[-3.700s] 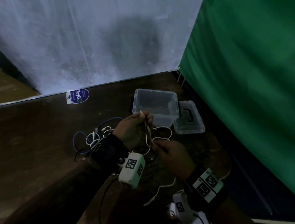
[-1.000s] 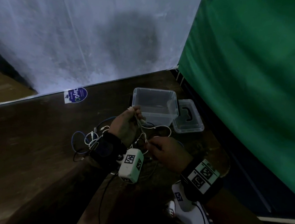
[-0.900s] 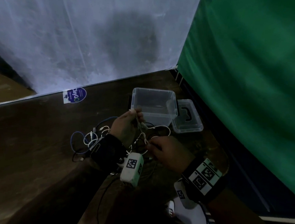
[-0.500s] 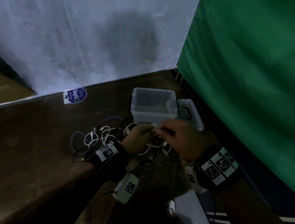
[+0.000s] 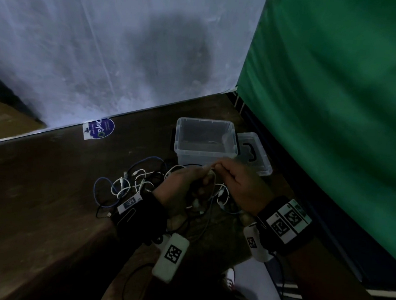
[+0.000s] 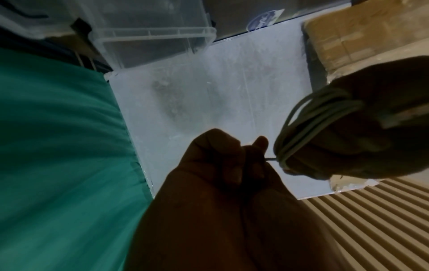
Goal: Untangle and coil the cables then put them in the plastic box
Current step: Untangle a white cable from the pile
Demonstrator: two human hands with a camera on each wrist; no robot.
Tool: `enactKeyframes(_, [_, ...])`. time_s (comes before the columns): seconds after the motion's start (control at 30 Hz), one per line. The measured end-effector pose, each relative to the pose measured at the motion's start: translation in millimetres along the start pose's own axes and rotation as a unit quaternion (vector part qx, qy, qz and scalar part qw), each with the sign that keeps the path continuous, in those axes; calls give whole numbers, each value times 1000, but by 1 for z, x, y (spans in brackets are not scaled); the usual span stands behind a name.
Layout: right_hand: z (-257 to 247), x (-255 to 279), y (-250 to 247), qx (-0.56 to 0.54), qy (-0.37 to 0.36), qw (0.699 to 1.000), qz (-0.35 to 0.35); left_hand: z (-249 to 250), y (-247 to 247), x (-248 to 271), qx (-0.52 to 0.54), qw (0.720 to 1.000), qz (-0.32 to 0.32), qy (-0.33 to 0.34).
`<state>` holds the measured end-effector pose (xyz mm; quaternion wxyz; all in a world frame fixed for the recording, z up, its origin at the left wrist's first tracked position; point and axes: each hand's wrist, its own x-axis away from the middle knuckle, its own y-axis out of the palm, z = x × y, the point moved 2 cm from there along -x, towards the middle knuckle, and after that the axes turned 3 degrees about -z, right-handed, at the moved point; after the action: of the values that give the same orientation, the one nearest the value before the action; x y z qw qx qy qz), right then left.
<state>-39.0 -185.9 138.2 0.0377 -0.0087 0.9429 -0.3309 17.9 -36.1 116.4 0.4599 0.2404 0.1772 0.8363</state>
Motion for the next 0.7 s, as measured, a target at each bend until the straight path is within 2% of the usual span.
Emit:
enactKeyframes(0.13, [-8,3,2,-128,67,988,-52,8,4,1,80,997,7,-8])
enactKeyframes(0.27, [-12,1,-7,-101,68,988,-96,7,2,3,95,995,-8,-7])
enactKeyframes(0.4, [-11,-1,-12,-70,58,990,-104,5,-8,3,51,999,-12,-14])
enactKeyframes(0.5, [-9,1,-10,-58,55,993,-87,3,-7,1,30,999,21,-5])
enactKeyframes(0.63, [-9,4,-8,-39,28,999,-18,4,-15,-3,-17,993,99,67])
enactKeyframes(0.7, [-8,4,-7,-49,21,998,25,3,-14,-3,-9,992,94,82])
